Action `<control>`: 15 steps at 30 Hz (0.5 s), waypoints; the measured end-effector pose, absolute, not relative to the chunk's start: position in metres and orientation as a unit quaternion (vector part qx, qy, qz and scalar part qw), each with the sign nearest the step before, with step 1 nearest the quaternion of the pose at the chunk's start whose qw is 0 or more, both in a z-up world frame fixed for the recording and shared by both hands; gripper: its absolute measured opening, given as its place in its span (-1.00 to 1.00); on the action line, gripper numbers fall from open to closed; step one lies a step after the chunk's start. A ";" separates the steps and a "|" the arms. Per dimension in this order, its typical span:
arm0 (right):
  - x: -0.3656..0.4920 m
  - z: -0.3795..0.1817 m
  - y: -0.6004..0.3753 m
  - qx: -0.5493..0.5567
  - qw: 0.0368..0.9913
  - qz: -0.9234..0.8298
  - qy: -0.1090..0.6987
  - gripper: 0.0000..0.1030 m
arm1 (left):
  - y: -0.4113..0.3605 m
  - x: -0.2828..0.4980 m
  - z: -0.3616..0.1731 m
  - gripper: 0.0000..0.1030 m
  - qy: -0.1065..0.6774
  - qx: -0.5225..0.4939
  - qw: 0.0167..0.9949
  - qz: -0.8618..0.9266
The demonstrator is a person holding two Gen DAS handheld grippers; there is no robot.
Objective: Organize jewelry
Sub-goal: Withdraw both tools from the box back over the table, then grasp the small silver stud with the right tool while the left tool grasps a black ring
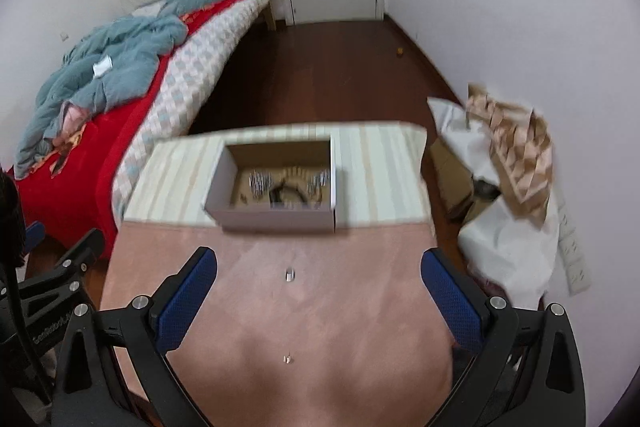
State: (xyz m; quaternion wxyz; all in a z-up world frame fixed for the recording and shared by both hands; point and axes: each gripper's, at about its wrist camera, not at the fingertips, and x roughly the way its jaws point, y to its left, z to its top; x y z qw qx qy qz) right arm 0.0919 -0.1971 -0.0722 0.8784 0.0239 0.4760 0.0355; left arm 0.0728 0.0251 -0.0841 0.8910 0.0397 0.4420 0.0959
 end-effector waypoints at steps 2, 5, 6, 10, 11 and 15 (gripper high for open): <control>0.083 -0.106 -0.195 0.025 0.864 0.033 0.502 1.00 | 0.030 0.068 -0.117 0.94 0.477 0.041 0.872 0.102; 0.068 -0.161 -0.191 0.034 0.841 0.044 0.538 0.55 | 0.036 0.064 -0.170 0.94 0.533 0.047 0.838 0.111; 0.063 -0.180 -0.190 0.039 0.831 0.050 0.552 0.21 | 0.037 0.063 -0.181 0.94 0.542 0.050 0.831 0.113; 0.045 -0.233 -0.188 0.065 0.806 0.072 0.583 0.09 | 0.043 0.054 -0.226 0.94 0.586 0.051 0.801 0.115; 0.040 -0.243 -0.186 0.066 0.805 0.076 0.585 0.04 | 0.044 0.052 -0.234 0.94 0.592 0.051 0.796 0.116; 0.032 -0.260 -0.178 0.065 0.808 0.088 0.579 -0.21 | 0.047 0.046 -0.247 0.94 0.600 0.056 0.789 0.117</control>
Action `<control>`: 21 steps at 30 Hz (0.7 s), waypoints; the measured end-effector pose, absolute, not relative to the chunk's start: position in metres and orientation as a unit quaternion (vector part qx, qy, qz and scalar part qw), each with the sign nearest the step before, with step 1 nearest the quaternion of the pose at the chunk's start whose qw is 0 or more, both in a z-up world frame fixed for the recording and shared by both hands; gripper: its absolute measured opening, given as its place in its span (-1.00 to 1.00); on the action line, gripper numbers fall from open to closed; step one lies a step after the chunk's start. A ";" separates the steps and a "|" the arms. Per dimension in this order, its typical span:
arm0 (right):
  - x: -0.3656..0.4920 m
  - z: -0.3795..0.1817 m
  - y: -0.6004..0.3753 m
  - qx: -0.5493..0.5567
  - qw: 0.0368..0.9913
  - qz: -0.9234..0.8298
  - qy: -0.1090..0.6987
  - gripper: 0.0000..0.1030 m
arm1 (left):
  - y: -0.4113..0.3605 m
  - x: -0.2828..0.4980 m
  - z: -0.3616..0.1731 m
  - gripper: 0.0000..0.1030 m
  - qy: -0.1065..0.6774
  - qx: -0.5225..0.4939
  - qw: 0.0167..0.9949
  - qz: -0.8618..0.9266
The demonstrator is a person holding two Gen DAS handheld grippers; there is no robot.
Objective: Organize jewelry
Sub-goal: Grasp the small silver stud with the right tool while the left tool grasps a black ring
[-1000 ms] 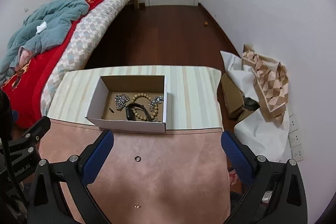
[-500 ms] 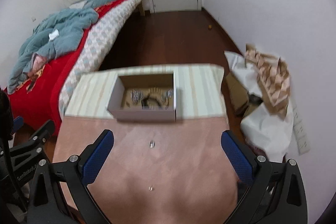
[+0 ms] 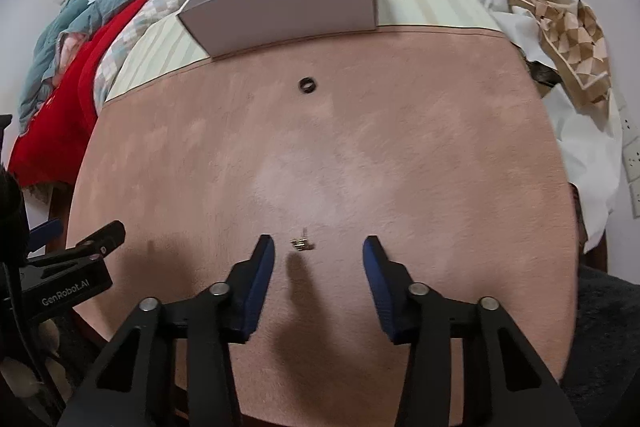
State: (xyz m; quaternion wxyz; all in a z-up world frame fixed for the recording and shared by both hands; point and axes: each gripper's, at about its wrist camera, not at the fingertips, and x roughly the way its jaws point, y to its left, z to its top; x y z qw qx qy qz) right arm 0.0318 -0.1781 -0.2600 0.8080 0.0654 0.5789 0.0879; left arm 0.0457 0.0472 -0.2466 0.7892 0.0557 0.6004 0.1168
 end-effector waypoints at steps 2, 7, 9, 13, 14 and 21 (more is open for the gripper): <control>0.029 -0.266 -0.172 0.055 0.811 0.090 0.576 -0.35 | 0.050 0.044 -0.251 0.94 0.604 0.055 0.786 0.116; 0.026 -0.267 -0.158 0.021 0.822 0.091 0.561 -0.55 | 0.052 0.044 -0.254 0.94 0.608 0.054 0.784 0.115; 0.026 -0.268 -0.155 0.008 0.825 0.088 0.559 -0.79 | 0.052 0.045 -0.254 0.94 0.607 0.055 0.785 0.115; 0.029 -0.266 -0.155 0.006 0.825 0.088 0.558 -0.82 | 0.052 0.046 -0.252 0.94 0.603 0.057 0.787 0.115; 0.029 -0.266 -0.155 0.005 0.825 0.088 0.558 -0.82 | 0.052 0.046 -0.250 0.94 0.603 0.057 0.788 0.116; 0.031 -0.258 -0.166 0.025 0.830 0.084 0.550 -0.83 | 0.042 0.051 -0.238 0.94 0.590 0.053 0.798 0.106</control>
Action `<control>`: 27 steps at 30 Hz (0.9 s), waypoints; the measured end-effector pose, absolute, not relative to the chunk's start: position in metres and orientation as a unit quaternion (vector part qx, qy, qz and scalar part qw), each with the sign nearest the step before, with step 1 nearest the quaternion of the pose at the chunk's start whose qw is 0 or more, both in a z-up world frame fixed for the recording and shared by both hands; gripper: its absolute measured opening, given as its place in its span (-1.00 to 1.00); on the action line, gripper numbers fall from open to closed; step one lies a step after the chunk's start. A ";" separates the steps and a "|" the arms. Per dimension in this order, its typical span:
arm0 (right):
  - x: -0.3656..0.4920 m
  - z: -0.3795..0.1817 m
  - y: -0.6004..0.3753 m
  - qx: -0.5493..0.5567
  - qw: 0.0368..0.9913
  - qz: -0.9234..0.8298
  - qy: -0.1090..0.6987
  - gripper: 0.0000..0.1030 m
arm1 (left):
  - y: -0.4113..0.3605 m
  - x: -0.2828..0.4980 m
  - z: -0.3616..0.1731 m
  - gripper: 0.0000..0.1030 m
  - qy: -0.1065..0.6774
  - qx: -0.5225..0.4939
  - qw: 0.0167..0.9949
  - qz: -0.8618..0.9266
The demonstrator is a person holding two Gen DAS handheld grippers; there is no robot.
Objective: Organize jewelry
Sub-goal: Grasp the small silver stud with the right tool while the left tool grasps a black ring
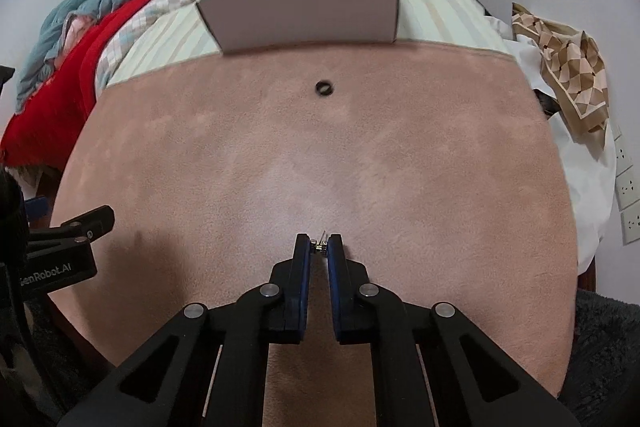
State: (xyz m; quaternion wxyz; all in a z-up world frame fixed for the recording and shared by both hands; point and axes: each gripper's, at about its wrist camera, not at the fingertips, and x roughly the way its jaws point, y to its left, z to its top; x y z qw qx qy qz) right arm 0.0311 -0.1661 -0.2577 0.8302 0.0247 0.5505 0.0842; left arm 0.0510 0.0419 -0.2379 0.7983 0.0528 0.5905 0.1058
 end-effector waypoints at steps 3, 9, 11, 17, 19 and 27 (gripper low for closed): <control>0.037 -0.245 -0.179 0.036 0.839 0.076 0.538 -0.83 | 0.024 0.065 -0.231 0.94 0.582 0.040 0.808 0.082; 0.065 -0.228 -0.229 0.067 0.849 0.037 0.522 -0.82 | -0.030 0.109 -0.233 0.94 0.581 0.016 0.814 0.013; 0.077 -0.230 -0.247 0.073 0.849 0.020 0.523 -0.83 | -0.045 0.123 -0.237 0.93 0.584 0.014 0.811 -0.003; 0.100 -0.241 -0.286 0.093 0.843 -0.009 0.529 -0.82 | -0.085 0.151 -0.247 0.63 0.580 0.032 0.813 -0.039; 0.105 -0.243 -0.293 0.098 0.843 -0.013 0.529 -0.82 | -0.091 0.154 -0.251 0.36 0.581 0.037 0.812 -0.044; 0.116 -0.250 -0.301 0.111 0.842 -0.018 0.527 -0.82 | -0.100 0.158 -0.256 -0.46 0.577 0.037 0.814 -0.058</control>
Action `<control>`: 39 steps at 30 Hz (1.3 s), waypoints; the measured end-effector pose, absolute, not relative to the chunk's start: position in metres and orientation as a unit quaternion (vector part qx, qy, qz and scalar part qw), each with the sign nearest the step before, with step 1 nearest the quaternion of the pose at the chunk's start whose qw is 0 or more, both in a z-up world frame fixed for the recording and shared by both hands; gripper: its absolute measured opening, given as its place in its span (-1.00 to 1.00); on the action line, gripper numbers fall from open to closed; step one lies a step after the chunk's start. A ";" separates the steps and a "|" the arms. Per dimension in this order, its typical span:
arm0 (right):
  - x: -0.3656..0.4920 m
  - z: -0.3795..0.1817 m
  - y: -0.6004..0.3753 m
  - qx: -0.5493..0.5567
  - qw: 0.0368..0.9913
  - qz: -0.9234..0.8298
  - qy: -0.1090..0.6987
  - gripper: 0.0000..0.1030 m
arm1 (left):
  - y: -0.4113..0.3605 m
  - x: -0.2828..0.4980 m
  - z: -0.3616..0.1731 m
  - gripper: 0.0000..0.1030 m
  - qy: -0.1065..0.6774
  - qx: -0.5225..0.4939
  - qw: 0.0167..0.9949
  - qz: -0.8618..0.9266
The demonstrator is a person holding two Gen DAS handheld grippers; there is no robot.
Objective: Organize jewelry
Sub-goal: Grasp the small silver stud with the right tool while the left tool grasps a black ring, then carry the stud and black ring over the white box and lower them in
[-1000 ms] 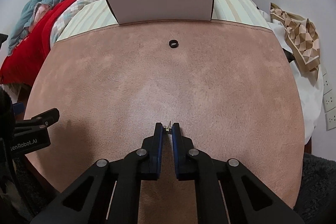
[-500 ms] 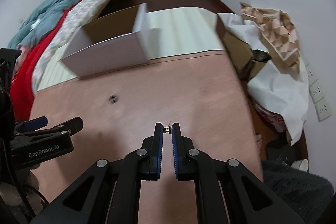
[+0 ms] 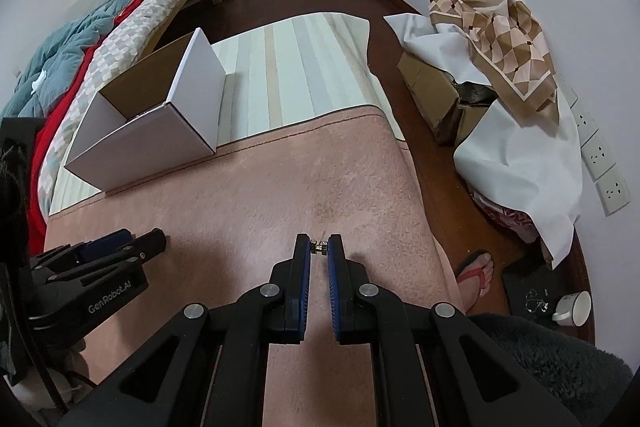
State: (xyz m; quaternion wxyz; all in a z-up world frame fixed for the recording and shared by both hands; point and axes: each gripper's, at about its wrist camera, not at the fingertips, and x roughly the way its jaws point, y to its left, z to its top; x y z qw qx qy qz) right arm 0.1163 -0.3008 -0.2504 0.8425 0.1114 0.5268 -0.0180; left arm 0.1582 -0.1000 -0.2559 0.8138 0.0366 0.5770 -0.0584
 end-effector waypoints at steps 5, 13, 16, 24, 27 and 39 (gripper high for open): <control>0.116 -0.252 -0.300 0.112 0.842 -0.017 0.528 -0.82 | -0.099 0.160 -0.255 -0.66 0.571 0.038 0.817 -0.061; 0.113 -0.242 -0.296 0.112 0.847 -0.015 0.520 -0.82 | -0.096 0.156 -0.254 -0.82 0.563 0.035 0.823 -0.062; 0.113 -0.236 -0.294 0.110 0.851 -0.014 0.513 -0.82 | -0.094 0.152 -0.247 -0.82 0.554 0.037 0.830 -0.061; 0.117 -0.214 -0.293 0.115 0.862 -0.007 0.494 -0.82 | -0.091 0.143 -0.206 -0.82 0.504 0.045 0.861 -0.060; 0.124 -0.201 -0.287 0.114 0.867 0.002 0.484 -0.82 | -0.082 0.146 -0.183 -0.82 0.483 0.038 0.873 -0.058; 0.211 -0.160 -0.230 0.105 0.885 0.079 0.447 -0.82 | -0.016 0.207 -0.130 -0.82 0.450 -0.012 0.893 -0.026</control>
